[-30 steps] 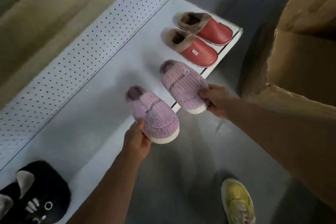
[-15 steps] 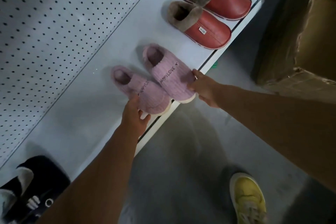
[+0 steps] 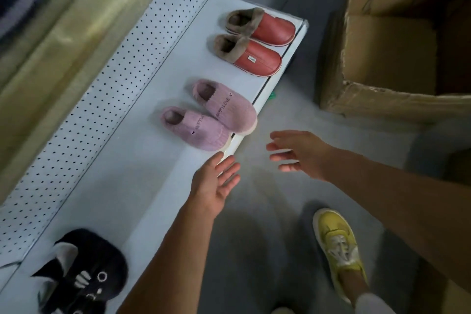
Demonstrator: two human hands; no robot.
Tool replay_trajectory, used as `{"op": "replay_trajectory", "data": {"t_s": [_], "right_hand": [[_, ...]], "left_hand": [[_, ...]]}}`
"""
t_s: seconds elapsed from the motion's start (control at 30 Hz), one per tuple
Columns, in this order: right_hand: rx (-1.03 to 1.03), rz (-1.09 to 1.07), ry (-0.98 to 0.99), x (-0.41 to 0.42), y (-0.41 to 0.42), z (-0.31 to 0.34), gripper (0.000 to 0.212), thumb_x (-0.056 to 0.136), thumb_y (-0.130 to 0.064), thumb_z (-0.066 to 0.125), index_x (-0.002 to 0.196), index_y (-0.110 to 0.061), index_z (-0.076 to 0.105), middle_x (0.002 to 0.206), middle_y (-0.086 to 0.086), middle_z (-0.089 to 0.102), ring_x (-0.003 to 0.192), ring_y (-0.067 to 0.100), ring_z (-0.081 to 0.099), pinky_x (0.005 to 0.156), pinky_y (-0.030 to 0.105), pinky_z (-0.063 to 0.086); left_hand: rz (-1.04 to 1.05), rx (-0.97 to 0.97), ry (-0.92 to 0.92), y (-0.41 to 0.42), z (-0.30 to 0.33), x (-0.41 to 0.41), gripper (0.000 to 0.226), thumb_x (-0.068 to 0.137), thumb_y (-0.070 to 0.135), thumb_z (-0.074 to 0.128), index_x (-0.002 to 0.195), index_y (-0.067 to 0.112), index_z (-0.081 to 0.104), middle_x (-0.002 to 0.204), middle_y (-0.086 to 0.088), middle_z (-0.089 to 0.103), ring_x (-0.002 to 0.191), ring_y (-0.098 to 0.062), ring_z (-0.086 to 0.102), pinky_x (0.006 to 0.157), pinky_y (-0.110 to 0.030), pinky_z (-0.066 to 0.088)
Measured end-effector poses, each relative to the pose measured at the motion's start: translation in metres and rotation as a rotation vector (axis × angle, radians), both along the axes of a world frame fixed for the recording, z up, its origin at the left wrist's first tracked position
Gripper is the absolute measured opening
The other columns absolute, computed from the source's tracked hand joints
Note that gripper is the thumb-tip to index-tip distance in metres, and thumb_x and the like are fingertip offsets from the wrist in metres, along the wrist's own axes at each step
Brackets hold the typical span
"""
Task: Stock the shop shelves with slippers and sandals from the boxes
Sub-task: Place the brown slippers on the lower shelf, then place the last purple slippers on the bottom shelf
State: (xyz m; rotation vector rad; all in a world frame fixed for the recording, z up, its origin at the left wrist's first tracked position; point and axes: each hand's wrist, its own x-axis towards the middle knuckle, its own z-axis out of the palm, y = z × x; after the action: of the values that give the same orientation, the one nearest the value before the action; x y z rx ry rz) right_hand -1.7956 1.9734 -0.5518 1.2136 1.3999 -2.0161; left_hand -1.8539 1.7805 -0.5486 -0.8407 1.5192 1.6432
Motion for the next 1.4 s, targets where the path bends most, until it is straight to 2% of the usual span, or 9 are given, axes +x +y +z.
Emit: {"op": "replay_trajectory", "data": {"t_s": [0.2,0.33,0.5,0.67,0.77,0.83,1.03,1.27,1.4], "right_hand": [[-0.067,-0.082,0.062,0.082,-0.014,0.041,0.025,0.096,-0.014,0.052,0.120,-0.015,0.062,0.107,0.011,0.069,0.084,0.025,0.065,0.073,0.033,0.050],[-0.071,-0.180,0.032,0.138,-0.014,0.049,0.023,0.096,-0.017,0.053,0.116,-0.019,0.063,0.108,0.009,0.069,0.086,0.024,0.066,0.072,0.033,0.049],[-0.091,-0.292,-0.025,0.196,-0.013,0.056,0.024,0.096,-0.024,0.054,0.117,-0.020,0.064,0.112,0.008,0.070,0.090,0.024,0.067,0.072,0.032,0.050],[-0.138,-0.389,-0.013,0.242,-0.007,0.060,0.024,0.094,-0.027,0.055,0.116,-0.019,0.061,0.106,0.007,0.069,0.087,0.021,0.066,0.070,0.031,0.048],[-0.156,-0.453,-0.009,0.284,0.004,0.054,0.019,0.094,-0.027,0.055,0.110,-0.019,0.062,0.097,0.005,0.068,0.081,0.019,0.065,0.065,0.029,0.048],[-0.151,-0.493,-0.028,0.320,0.021,0.045,0.018,0.094,-0.026,0.055,0.108,-0.019,0.063,0.095,0.004,0.068,0.079,0.018,0.064,0.064,0.028,0.048],[-0.192,-0.610,-0.131,0.440,0.087,0.020,0.019,0.096,-0.017,0.053,0.113,-0.016,0.062,0.097,0.008,0.068,0.086,0.023,0.064,0.073,0.035,0.050],[-0.137,-0.617,-0.258,0.580,0.188,0.014,0.016,0.094,-0.015,0.056,0.109,-0.014,0.062,0.103,0.010,0.071,0.101,0.026,0.065,0.073,0.037,0.051],[-0.018,-0.555,-0.270,0.621,0.254,0.003,0.017,0.094,-0.009,0.056,0.110,-0.008,0.059,0.099,0.013,0.068,0.083,0.024,0.065,0.060,0.029,0.050]], "left_hand": [[-0.100,0.064,-0.011,-0.010,0.044,0.067,0.030,0.102,0.022,0.043,0.129,0.014,0.054,0.110,-0.006,0.067,0.098,-0.021,0.065,0.094,-0.038,0.048],[-0.172,0.038,-0.029,-0.006,0.054,0.104,0.035,0.102,0.023,0.041,0.135,0.013,0.051,0.115,-0.008,0.065,0.096,-0.019,0.064,0.092,-0.037,0.047],[-0.246,0.020,-0.051,0.013,0.065,0.145,0.027,0.101,0.022,0.043,0.125,0.014,0.054,0.118,-0.010,0.063,0.094,-0.020,0.064,0.085,-0.035,0.049],[-0.371,-0.028,-0.062,0.040,0.060,0.189,0.021,0.101,0.022,0.044,0.117,0.015,0.055,0.107,-0.008,0.066,0.092,-0.021,0.064,0.088,-0.039,0.046],[-0.407,-0.050,-0.089,0.061,0.052,0.224,0.020,0.101,0.021,0.044,0.117,0.015,0.055,0.109,-0.010,0.066,0.092,-0.023,0.063,0.081,-0.038,0.049],[-0.414,-0.043,-0.101,0.080,0.048,0.253,0.021,0.101,0.020,0.045,0.119,0.015,0.054,0.106,-0.010,0.066,0.092,-0.024,0.063,0.076,-0.036,0.049],[-0.444,-0.051,-0.113,0.142,0.042,0.351,0.013,0.098,0.019,0.048,0.105,0.017,0.059,0.098,-0.009,0.067,0.087,-0.023,0.064,0.073,-0.035,0.049],[-0.437,-0.097,-0.207,0.216,0.020,0.485,0.025,0.101,0.020,0.045,0.121,0.012,0.057,0.107,-0.011,0.068,0.094,-0.026,0.065,0.073,-0.037,0.051],[-0.409,-0.045,-0.253,0.277,0.005,0.527,0.025,0.102,0.020,0.043,0.123,0.013,0.056,0.108,-0.009,0.067,0.099,-0.026,0.064,0.075,-0.037,0.052]]}}
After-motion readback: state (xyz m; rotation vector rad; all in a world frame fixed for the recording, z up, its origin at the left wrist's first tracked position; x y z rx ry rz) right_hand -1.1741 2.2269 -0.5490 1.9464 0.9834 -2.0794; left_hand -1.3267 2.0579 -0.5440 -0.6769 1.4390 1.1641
